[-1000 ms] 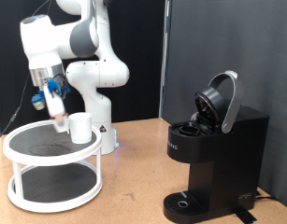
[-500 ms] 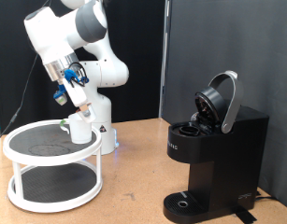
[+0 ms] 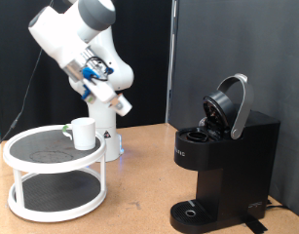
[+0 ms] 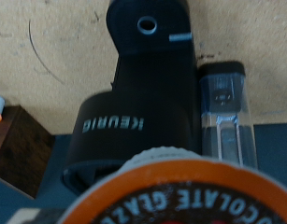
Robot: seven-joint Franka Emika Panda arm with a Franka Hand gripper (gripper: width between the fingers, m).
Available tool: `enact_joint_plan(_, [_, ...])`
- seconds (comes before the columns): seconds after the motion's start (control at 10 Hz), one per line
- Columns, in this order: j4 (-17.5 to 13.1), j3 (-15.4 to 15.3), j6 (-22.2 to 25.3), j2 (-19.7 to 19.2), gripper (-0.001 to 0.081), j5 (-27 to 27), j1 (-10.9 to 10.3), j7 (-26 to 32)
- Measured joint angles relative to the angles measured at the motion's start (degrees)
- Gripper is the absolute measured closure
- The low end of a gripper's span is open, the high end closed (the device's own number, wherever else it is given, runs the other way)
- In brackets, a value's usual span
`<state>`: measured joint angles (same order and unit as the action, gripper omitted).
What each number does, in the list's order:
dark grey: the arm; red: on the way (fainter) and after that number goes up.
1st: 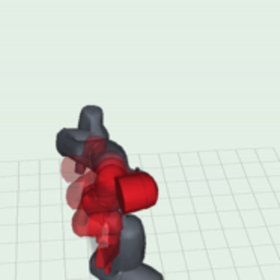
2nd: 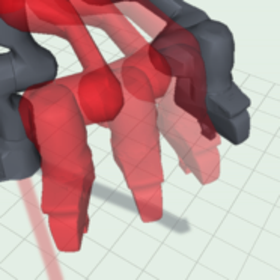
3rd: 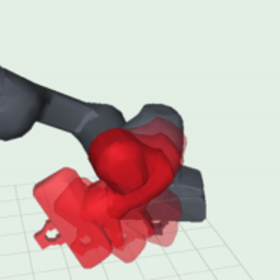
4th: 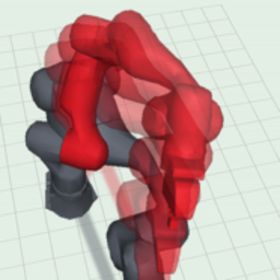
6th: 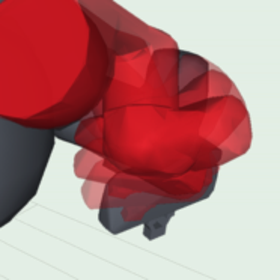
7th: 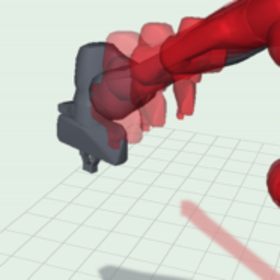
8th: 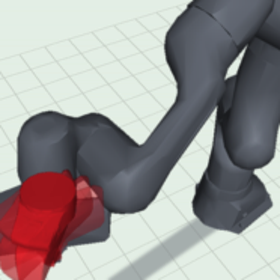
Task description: Make a cup of coffee with the keurig machine
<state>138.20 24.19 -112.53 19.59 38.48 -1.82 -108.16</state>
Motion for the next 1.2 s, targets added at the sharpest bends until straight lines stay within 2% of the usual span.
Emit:
enact_joint_plan(0.2, [-0.62, -3.12, -3.09, -0.35, 0.0472, 0.07, -0.36, -5.78])
enact_joint_plan(0.3, [-0.60, -2.87, -2.28, -0.35, 0.0472, 0.07, -0.36, -4.52])
enact_joint_plan(0.5, [-1.16, -2.25, 0.61, -0.48, 0.0472, 4.47, -0.53, -3.45])
enact_joint_plan(0.6, [-2.26, -2.42, 2.15, -1.01, 0.0472, 7.23, -0.98, -4.89])
enact_joint_plan(0.8, [-5.39, -3.57, 4.94, -3.11, 0.0472, 9.35, -2.28, -9.16])
enact_joint_plan(1.2, [-9.77, -7.97, 3.82, -5.09, 0.0472, 9.54, -4.75, -11.35])
